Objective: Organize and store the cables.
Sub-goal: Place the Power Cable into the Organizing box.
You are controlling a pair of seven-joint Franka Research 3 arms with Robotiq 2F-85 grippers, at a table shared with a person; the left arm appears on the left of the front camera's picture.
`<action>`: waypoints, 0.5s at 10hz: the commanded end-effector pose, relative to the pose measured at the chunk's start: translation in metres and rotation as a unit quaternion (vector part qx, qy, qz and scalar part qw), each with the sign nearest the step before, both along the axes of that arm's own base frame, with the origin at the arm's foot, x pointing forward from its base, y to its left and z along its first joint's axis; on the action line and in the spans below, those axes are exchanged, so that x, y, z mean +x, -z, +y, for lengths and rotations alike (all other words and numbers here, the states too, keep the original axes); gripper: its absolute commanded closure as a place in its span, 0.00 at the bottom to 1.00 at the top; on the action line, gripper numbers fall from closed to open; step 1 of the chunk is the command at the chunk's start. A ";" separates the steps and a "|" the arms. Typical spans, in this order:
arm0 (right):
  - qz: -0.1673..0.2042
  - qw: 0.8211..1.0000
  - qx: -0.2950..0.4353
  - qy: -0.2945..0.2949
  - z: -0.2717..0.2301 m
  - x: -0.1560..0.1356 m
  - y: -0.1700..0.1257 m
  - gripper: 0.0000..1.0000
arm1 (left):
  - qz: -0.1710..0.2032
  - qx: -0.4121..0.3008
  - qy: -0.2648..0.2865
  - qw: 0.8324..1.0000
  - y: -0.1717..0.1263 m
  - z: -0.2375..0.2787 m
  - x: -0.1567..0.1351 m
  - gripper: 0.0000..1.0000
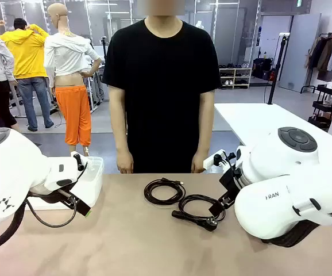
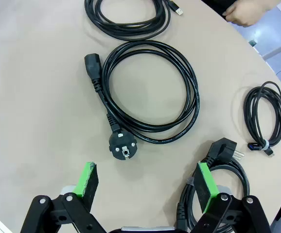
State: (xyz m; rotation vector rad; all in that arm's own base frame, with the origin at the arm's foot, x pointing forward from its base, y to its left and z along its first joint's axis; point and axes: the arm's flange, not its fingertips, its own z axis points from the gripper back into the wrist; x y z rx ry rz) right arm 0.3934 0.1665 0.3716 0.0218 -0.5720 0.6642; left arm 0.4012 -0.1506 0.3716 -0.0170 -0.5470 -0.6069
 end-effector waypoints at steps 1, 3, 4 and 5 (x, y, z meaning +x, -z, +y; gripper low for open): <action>0.000 1.000 0.000 0.000 0.000 0.000 0.000 0.00 | 0.000 0.000 0.000 1.000 0.000 0.000 0.000 0.00; 0.000 1.000 0.000 0.000 0.000 0.000 0.000 0.00 | 0.000 0.000 0.000 1.000 0.000 0.000 0.000 0.00; 0.000 1.000 0.000 0.000 0.000 0.000 0.000 0.00 | 0.000 0.000 0.000 1.000 0.000 0.000 0.000 0.00; 0.000 1.000 0.000 0.000 0.000 0.000 0.000 0.00 | 0.000 0.000 0.000 1.000 0.000 0.000 0.000 0.00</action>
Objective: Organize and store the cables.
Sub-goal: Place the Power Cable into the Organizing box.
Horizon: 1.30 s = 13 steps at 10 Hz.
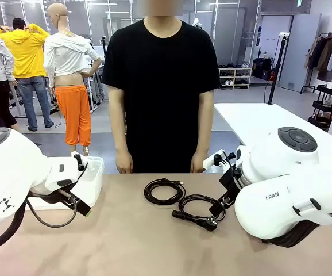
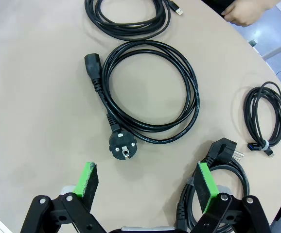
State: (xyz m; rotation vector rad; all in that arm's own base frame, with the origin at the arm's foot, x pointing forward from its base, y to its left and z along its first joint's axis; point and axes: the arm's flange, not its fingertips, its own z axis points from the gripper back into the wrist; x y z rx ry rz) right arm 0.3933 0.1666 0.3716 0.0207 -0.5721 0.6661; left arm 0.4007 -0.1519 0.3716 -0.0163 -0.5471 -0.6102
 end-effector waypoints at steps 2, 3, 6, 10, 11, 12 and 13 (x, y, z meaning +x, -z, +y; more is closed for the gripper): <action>0.000 1.000 0.001 0.001 0.000 0.000 0.000 0.00 | 0.000 -0.001 -0.001 1.000 0.000 0.001 0.000 0.00; 0.000 1.000 0.001 0.001 0.000 0.000 0.000 0.00 | 0.000 -0.001 -0.001 1.000 0.000 0.001 0.000 0.00; 0.001 1.000 0.013 -0.018 -0.011 0.002 -0.016 0.00 | 0.058 0.014 0.066 0.996 -0.038 0.006 0.012 0.00; 0.017 0.994 0.059 -0.095 -0.099 -0.003 -0.099 0.00 | 0.113 -0.024 0.201 0.973 -0.131 0.078 0.008 0.00; 0.013 0.991 0.068 -0.111 -0.122 -0.015 -0.117 0.00 | 0.098 -0.049 0.233 0.966 -0.149 0.101 -0.001 0.00; 0.006 0.988 0.082 -0.127 -0.144 -0.031 -0.131 0.00 | 0.080 -0.059 0.234 0.967 -0.162 0.127 -0.010 0.00; -0.001 0.989 0.089 -0.119 -0.166 -0.048 -0.140 0.00 | 0.062 -0.077 0.226 0.969 -0.168 0.153 -0.021 0.00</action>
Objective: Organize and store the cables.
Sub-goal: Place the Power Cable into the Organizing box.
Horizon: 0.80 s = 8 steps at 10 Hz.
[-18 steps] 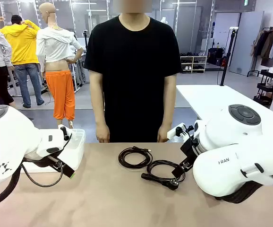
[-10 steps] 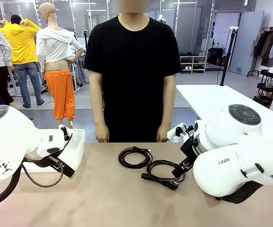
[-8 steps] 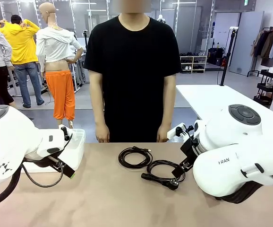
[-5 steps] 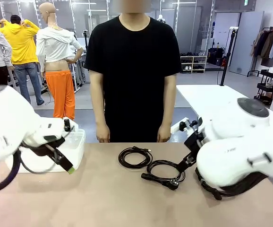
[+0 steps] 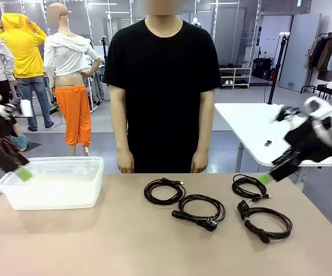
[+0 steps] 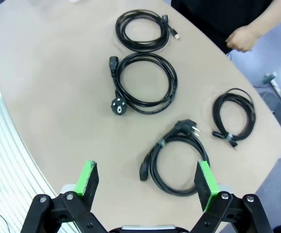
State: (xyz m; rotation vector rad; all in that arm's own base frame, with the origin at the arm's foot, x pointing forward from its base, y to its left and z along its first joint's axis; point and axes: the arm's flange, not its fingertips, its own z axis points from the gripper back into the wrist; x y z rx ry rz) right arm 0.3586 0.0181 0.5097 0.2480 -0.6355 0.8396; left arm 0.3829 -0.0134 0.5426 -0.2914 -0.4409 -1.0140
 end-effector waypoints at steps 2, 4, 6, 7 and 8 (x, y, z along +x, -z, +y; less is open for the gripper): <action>0.004 1.000 -0.004 -0.008 -0.065 -0.059 -0.009 0.00 | -0.027 -0.063 -0.029 0.997 0.004 0.064 -0.032 0.00; -0.004 1.000 0.024 0.007 -0.111 -0.092 -0.005 0.00 | -0.050 -0.094 -0.057 0.993 0.017 0.104 -0.053 0.00; -0.010 0.996 0.070 0.054 -0.151 -0.116 0.009 0.00 | -0.054 -0.117 -0.082 0.988 0.032 0.134 -0.072 0.00; -0.011 0.994 0.084 0.068 -0.160 -0.121 0.018 0.00 | -0.050 -0.124 -0.099 0.986 0.037 0.145 -0.074 0.00; -0.012 0.993 0.088 0.074 -0.164 -0.123 0.026 0.00 | -0.050 -0.126 -0.110 0.985 0.040 0.149 -0.075 0.00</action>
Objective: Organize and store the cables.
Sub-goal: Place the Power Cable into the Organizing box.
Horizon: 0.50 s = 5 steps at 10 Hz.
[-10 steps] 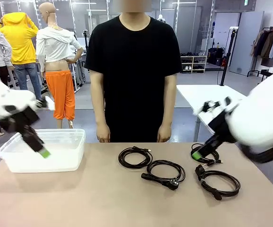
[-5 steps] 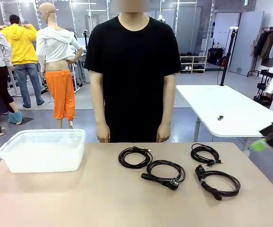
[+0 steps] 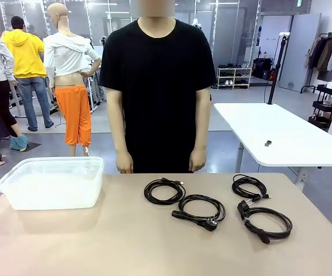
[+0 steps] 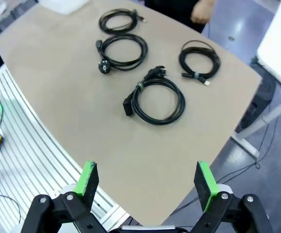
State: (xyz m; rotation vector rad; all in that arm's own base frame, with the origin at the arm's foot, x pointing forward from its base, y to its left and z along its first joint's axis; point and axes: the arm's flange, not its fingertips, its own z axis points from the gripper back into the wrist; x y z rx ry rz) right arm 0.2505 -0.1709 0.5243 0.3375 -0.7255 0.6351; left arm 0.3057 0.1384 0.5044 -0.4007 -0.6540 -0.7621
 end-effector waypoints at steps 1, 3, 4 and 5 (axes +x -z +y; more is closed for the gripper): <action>-0.007 1.000 0.013 0.001 0.025 -0.017 0.045 0.00 | -0.004 -0.007 -0.006 1.000 0.002 0.000 0.000 0.00; 0.001 1.000 0.009 0.008 -0.008 -0.002 0.004 0.00 | 0.002 -0.002 -0.007 1.000 0.002 0.003 -0.002 0.00; 0.001 1.000 0.009 0.008 -0.008 -0.002 0.004 0.00 | 0.002 -0.002 -0.007 1.000 0.002 0.003 -0.002 0.00; 0.001 1.000 0.009 0.008 -0.008 -0.002 0.004 0.00 | 0.002 -0.002 -0.007 1.000 0.002 0.003 -0.002 0.00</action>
